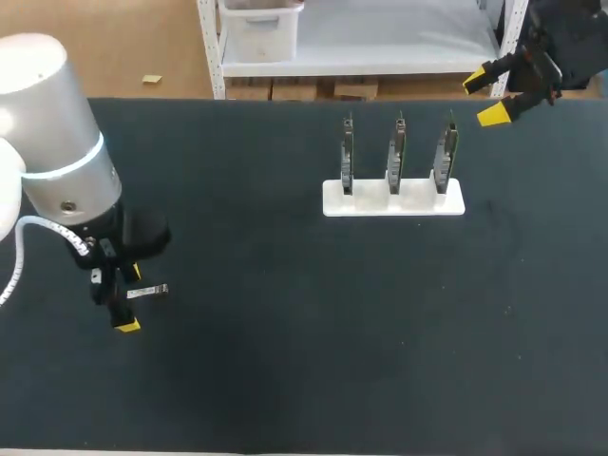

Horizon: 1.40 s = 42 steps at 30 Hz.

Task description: Pick up the optical module with the left hand, and insert it into the network port with the right hand.

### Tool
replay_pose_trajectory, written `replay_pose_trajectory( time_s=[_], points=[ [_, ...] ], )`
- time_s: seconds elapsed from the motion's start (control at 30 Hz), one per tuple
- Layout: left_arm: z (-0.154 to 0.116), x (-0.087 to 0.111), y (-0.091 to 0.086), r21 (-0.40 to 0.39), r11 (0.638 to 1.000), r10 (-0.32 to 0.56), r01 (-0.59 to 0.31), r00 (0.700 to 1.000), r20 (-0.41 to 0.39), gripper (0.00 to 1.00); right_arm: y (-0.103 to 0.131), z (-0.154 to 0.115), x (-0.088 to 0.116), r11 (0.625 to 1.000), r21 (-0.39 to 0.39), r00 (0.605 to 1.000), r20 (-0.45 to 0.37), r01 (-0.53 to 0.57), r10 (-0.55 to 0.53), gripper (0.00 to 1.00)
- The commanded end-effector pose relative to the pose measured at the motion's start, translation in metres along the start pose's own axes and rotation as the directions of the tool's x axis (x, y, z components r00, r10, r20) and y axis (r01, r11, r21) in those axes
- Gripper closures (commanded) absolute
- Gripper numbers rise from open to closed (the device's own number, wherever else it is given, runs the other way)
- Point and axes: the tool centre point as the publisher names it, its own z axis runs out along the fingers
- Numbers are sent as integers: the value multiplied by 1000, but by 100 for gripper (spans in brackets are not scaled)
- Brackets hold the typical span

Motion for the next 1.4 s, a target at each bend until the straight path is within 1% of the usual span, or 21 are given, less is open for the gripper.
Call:
replay_pose_trajectory(
  time_s=[0.03,0.07,0.33,0.47,0.7,0.8,0.93,1.0,1.07,1.17,1.27,1.33,1.4],
  points=[
    [7,-3,2,6,1000,4,-4,1000,-20,76,-1,0,0,1000,-2,1000,1,0,0,0],
    [8,-2,3,7,1000,5,-5,1000,-21,100,-1,0,0,1000,-2,1000,1,0,0,0],
    [9,-1,4,11,1000,6,-6,1000,-30,100,-1,0,0,1000,-2,1000,1,0,0,0],
    [8,-2,5,-7,1000,9,-9,1000,-20,100,-1,0,0,1000,-2,1000,1,0,0,0],
    [4,-2,8,-23,1000,17,-17,999,-28,100,-1,0,0,1000,-2,1000,1,0,0,0],
    [-4,-4,10,-49,999,19,-19,1000,-12,100,-1,0,0,1000,-2,1000,1,0,0,0],
    [-27,-15,18,-128,992,13,-6,998,54,100,-1,0,0,1000,-2,1000,1,0,0,0],
    [-42,-23,24,-184,983,13,7,994,107,100,-1,0,0,1000,-2,1000,1,0,0,0],
    [-60,-29,32,-238,971,9,32,986,169,100,-1,0,0,1000,-2,1000,1,0,0,0],
    [-91,-42,45,-316,947,24,63,964,263,100,-1,0,0,1000,-2,1000,1,0,0,0],
    [-122,-58,60,-369,925,56,90,929,367,100,-1,0,0,1000,-2,1000,1,0,0,0],
    [-141,-71,70,-382,918,80,108,891,446,100,-1,0,0,1000,-2,1000,1,0,0,0],
    [-160,-86,79,-395,910,109,129,843,527,100,-1,0,0,1000,-2,1000,1,0,0,0]
  ],
)
